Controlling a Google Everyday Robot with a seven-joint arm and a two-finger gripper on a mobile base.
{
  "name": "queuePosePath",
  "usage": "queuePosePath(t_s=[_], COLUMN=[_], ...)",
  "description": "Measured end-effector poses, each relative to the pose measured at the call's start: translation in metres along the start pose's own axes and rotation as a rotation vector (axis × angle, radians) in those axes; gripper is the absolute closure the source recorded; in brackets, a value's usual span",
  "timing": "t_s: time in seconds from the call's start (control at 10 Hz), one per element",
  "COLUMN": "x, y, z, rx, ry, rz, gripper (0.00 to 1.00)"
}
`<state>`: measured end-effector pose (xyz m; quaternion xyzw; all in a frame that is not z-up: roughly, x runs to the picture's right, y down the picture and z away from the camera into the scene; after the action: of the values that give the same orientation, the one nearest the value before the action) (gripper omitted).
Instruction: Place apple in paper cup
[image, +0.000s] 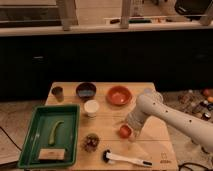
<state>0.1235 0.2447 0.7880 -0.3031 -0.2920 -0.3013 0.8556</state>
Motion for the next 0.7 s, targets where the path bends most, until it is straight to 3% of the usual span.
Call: queuePosePath(t_s=[0.5, 0.7], x=[-0.0020, -0.0009], y=[-0.0029, -0.0029], z=[-0.0009, -0.0044], rx=[0.000, 0.005], ry=[0.008, 0.010], rz=[-0.019, -0.022], gripper=[0.91, 1.00])
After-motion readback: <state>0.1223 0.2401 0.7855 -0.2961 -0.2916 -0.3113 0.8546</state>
